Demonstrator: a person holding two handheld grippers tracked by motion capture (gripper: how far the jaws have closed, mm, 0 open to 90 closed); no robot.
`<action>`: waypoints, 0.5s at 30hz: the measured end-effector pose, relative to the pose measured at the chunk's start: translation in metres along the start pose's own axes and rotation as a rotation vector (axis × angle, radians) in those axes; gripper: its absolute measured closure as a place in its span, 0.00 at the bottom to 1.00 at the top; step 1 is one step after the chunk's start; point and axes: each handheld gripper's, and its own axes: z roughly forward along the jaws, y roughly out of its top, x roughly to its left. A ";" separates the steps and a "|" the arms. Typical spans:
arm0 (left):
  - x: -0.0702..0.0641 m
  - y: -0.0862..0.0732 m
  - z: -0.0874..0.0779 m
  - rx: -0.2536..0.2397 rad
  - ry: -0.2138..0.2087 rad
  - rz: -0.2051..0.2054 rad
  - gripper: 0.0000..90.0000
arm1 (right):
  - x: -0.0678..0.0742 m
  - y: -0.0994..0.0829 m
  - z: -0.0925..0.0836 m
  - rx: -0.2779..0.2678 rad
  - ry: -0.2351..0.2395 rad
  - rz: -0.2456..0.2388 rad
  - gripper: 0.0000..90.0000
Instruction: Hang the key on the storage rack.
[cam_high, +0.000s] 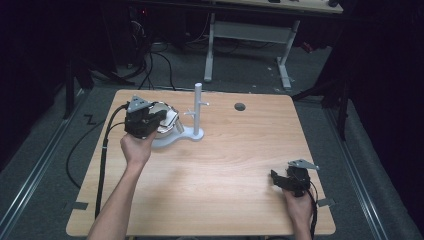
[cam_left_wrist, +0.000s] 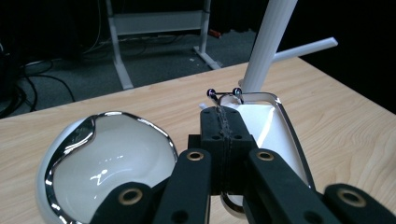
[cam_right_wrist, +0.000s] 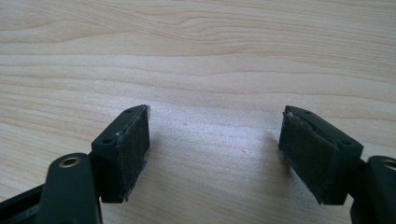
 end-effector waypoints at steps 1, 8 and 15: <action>0.000 0.001 0.001 0.001 0.001 0.002 1.00 | 0.000 0.000 0.000 0.000 0.000 -0.001 0.28; -0.001 0.005 0.006 0.005 -0.008 0.005 1.00 | 0.000 0.000 0.000 0.000 0.000 -0.001 0.27; -0.002 0.009 0.009 0.003 -0.018 0.001 1.00 | 0.000 0.000 0.000 0.000 0.000 -0.001 0.27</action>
